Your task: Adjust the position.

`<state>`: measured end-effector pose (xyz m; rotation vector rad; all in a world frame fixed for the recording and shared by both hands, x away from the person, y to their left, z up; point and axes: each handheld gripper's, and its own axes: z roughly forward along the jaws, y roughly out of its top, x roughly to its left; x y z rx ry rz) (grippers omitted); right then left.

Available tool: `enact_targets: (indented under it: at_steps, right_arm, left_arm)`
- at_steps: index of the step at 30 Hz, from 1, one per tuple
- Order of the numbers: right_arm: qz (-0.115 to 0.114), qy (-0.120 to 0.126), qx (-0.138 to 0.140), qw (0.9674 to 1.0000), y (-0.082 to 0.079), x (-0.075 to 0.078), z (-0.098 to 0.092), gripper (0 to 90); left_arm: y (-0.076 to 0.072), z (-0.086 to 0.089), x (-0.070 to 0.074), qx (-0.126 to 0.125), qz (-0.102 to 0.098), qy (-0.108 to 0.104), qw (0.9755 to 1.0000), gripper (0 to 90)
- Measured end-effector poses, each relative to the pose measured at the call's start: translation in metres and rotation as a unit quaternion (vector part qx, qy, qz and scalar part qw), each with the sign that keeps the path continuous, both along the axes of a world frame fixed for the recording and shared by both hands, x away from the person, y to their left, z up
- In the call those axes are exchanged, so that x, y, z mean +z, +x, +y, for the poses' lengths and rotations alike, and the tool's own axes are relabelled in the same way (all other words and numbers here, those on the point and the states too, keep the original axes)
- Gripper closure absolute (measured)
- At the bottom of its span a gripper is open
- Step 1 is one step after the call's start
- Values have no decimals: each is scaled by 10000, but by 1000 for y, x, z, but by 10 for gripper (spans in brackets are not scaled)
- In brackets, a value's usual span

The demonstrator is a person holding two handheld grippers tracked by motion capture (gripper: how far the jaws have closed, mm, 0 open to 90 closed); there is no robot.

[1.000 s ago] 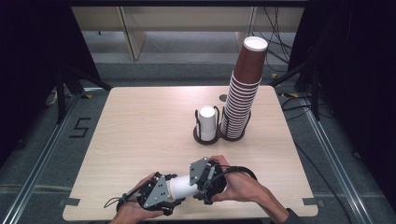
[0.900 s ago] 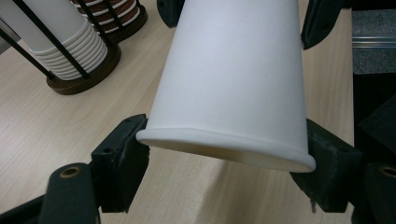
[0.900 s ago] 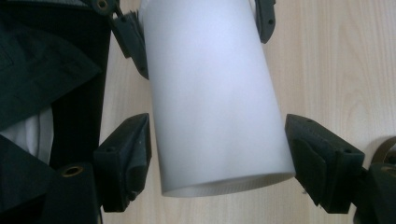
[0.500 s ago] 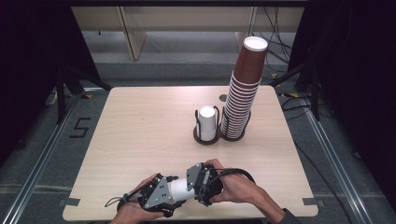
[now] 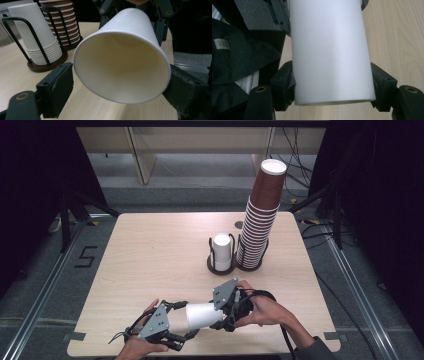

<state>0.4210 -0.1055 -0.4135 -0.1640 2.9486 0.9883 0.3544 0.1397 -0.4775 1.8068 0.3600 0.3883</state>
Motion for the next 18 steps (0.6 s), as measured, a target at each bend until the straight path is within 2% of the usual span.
enact_targets:
  at_steps: [4,7,8,9,10,11,13,17,18]
  right_arm:
    - [228,118,118,9996,0,-3,-1,336]
    - [289,157,177,9993,-1,-6,2,335]
    - [296,157,184,9993,-1,-6,2,334]
    - [163,117,104,9997,-1,-6,3,335]
    - [163,117,104,9997,-1,-6,3,335]
    - [275,102,204,9994,-1,-9,4,335]
    - [278,90,197,9994,-2,-9,4,335]
    - [215,-32,141,9997,-4,-10,5,316]
    - [99,-158,43,9998,-4,-11,6,278]
  left_arm:
    - [-1,-1,0,-78,-17,-80,9999,142]
    - [-2,-2,0,-117,-5,-94,9999,143]
    - [-2,-3,0,-141,-2,-156,9998,144]
    - [-2,-3,1,-179,-26,-127,9998,170]
    - [-2,-3,1,-179,-26,-127,9998,174]
    - [-3,-1,3,-228,-58,20,9997,186]
    - [-3,-2,3,-228,-67,69,9997,192]
    - [-4,-4,5,-265,-97,294,9992,219]
    - [-4,-4,5,-246,-89,370,9990,226]
